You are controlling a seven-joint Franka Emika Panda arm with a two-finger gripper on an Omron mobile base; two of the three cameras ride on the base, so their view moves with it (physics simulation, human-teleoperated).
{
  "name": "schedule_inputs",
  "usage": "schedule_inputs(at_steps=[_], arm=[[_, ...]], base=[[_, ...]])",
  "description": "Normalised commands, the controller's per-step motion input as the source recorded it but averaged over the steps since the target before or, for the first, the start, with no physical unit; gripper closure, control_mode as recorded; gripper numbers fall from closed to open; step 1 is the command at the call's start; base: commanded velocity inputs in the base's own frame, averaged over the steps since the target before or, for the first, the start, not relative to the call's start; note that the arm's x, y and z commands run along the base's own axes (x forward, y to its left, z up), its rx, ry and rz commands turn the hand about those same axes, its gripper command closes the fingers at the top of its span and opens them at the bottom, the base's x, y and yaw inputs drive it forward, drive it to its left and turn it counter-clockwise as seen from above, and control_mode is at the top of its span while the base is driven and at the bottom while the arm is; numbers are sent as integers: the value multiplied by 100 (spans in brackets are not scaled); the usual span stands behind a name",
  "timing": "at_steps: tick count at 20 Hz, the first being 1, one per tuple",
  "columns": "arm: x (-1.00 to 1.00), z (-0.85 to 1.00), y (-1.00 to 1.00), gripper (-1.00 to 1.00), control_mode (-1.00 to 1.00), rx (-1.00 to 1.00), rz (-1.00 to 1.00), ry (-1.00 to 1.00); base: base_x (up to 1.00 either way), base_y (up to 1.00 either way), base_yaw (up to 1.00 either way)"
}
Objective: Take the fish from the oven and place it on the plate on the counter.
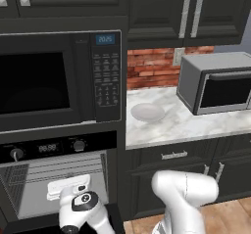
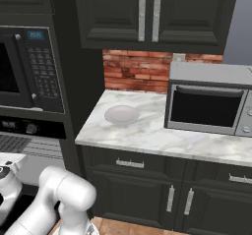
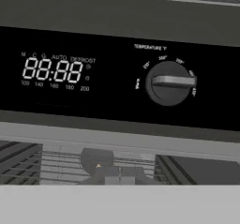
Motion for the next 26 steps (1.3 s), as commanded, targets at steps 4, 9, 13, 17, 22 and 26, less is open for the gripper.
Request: schedule_inputs(at_steps=[4, 9, 13, 17, 22, 26], arm=[[45, -87, 3, 100, -100, 0, 0, 0], [56, -78, 0, 100, -100, 2, 0, 0], [37, -56, 0, 100, -100, 8, 0, 0], [41, -66, 1, 100, -100, 10, 0, 0], [58, -77, 8, 100, -100, 10, 0, 0], [59, -83, 8, 100, -100, 7, 0, 0]], base=[[0, 0, 0], [0, 0, 0], [0, 0, 0], [0, 0, 0], [0, 0, 0], [0, 0, 0]])
